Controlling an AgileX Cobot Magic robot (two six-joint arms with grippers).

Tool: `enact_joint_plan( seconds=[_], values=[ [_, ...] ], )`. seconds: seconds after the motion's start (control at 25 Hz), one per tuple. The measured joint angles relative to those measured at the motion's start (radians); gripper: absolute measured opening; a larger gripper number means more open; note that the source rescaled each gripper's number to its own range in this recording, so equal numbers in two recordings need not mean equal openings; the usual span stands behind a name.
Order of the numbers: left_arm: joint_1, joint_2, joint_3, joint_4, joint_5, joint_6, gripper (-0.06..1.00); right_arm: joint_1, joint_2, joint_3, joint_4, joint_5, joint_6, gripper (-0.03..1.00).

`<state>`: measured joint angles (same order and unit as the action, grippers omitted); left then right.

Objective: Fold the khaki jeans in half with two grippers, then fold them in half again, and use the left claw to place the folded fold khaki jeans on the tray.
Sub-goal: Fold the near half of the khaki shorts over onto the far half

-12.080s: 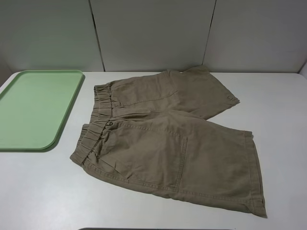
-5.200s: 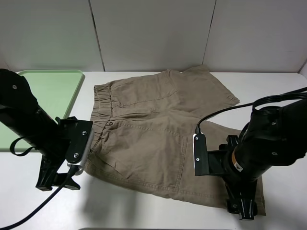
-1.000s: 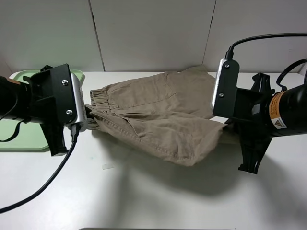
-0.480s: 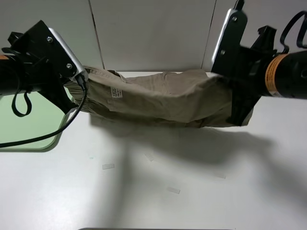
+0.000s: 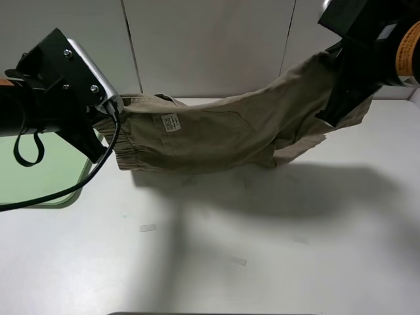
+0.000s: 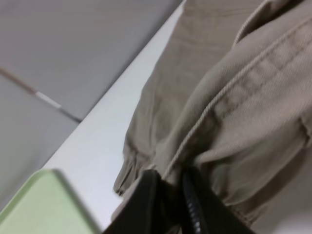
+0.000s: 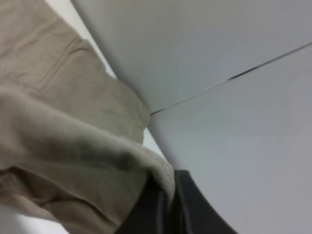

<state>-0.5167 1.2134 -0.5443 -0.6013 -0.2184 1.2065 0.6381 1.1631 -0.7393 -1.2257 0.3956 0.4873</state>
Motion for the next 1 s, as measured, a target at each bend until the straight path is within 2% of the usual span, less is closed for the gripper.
enact_joint_plan(
  seconds=[0.08,0.2,0.44,0.56,0.72,0.8,1.0],
  values=[
    [-0.031,-0.033,0.001,0.0,0.024,0.0,0.02,0.033,-0.033,0.022,0.002,0.012,-0.022,0.0],
    [-0.066,-0.096,0.001,0.0,0.066,-0.004,0.02,0.127,-0.075,0.056,0.005,0.06,-0.045,0.0],
    [-0.074,-0.225,0.006,-0.007,0.161,-0.022,0.02,0.351,-0.092,0.067,0.0,0.305,-0.033,0.0],
    [-0.074,-0.271,0.006,-0.007,0.196,-0.024,0.02,0.427,-0.092,0.067,-0.023,0.378,0.0,0.0],
    [-0.074,-0.283,0.01,-0.007,0.218,-0.029,0.02,0.439,-0.092,0.067,-0.078,0.368,0.039,0.0],
    [-0.074,-0.282,0.021,-0.008,0.187,-0.041,0.02,0.42,-0.092,0.067,-0.101,0.326,0.046,0.0],
    [-0.063,-0.282,0.05,-0.072,0.065,-0.055,0.02,0.264,-0.092,0.067,-0.112,0.099,0.092,0.0]
  ],
)
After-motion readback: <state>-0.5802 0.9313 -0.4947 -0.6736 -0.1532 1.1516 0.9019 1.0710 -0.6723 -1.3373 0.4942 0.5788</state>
